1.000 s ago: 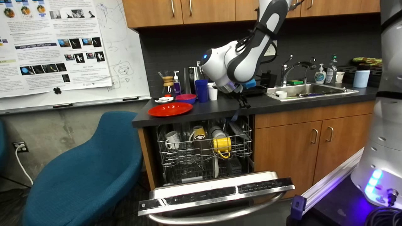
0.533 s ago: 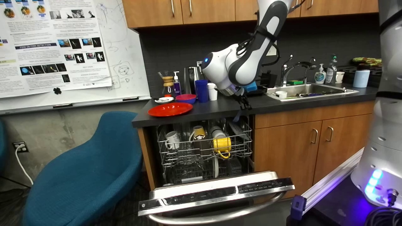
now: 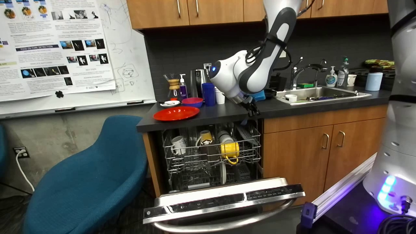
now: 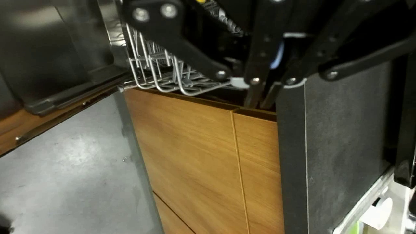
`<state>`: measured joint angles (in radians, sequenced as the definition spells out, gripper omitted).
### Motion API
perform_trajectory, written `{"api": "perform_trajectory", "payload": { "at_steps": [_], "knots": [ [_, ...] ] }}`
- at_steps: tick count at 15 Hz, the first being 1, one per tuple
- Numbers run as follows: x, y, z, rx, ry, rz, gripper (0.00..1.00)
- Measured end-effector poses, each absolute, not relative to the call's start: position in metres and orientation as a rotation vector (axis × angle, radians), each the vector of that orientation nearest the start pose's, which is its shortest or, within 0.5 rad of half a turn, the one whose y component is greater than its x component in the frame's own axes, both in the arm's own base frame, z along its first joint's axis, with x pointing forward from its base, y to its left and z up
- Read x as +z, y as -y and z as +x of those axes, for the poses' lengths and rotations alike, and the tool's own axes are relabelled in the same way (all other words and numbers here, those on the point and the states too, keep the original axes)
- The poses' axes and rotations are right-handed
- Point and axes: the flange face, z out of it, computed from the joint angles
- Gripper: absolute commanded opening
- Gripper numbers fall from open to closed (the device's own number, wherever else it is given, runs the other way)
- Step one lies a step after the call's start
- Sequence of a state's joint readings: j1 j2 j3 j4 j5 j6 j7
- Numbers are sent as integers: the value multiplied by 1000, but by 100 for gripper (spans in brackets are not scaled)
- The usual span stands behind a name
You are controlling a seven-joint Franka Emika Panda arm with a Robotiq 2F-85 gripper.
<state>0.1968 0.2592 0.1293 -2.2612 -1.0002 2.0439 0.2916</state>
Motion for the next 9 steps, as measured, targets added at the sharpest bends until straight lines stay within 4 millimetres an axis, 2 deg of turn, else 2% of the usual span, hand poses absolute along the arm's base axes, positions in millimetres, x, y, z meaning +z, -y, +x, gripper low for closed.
{"api": "perform_trajectory", "payload": {
  "at_steps": [9],
  "knots": [
    [207, -122, 490, -197, -736, 2181, 2]
  ]
}}
